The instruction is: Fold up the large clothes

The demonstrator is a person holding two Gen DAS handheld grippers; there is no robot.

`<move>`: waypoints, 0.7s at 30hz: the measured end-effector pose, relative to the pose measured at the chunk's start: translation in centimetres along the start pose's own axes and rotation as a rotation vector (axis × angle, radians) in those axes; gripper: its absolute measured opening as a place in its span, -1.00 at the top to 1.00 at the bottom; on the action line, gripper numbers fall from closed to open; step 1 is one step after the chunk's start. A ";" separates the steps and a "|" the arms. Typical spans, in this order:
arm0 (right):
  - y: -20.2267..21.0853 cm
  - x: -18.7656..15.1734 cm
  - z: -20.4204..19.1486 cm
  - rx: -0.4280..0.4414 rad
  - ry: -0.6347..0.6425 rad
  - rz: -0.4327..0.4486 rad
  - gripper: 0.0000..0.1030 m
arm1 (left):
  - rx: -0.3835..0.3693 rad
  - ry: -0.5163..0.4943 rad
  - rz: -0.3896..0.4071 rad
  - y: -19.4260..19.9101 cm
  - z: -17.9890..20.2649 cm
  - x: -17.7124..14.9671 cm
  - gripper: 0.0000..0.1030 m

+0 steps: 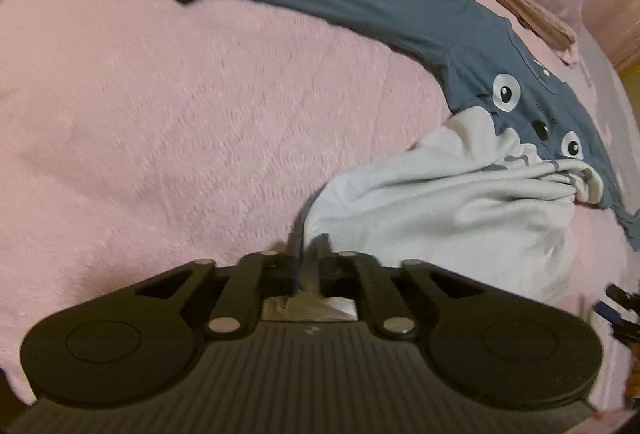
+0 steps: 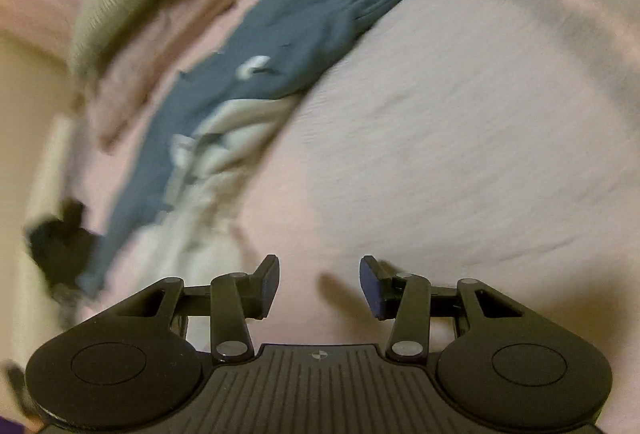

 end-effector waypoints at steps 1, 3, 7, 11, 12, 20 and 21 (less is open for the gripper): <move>-0.9 -0.2 0.0 0.042 -0.041 -0.010 0.14 | -0.017 0.012 0.003 0.3 -0.7 -0.3 0.67; -2.9 -1.1 -0.1 0.075 -0.122 -0.024 0.13 | -0.062 0.059 -0.001 0.2 -1.9 -0.5 0.45; -6.3 -2.8 -0.4 0.155 -0.256 0.022 0.14 | -0.123 0.063 -0.044 -1.8 -2.4 -0.4 0.49; -6.2 -2.4 -2.0 0.187 -0.326 0.109 0.98 | -0.185 0.010 -0.062 -2.0 -2.3 0.5 0.96; -4.3 -2.2 -3.1 0.173 -0.277 0.164 0.98 | -0.206 -0.018 -0.059 -1.4 -2.1 0.8 0.96; 15.2 -3.2 -9.8 -0.118 0.048 0.353 0.98 | -0.482 -0.121 -0.184 6.1 1.6 -0.7 0.96; 16.2 -3.6 -10.2 -0.185 0.085 0.341 0.98 | -0.496 -0.125 -0.206 6.5 2.1 -1.5 0.96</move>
Point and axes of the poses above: each gripper's, at about its wrist camera, not at the fingertips, and y roughly against the way its jaws point, z to its right, x to its top, the point moved 2 cm from there along -y, roughly the way its jaws point, and after that the axes turned 5 degrees about -x, right-handed, at the moved point
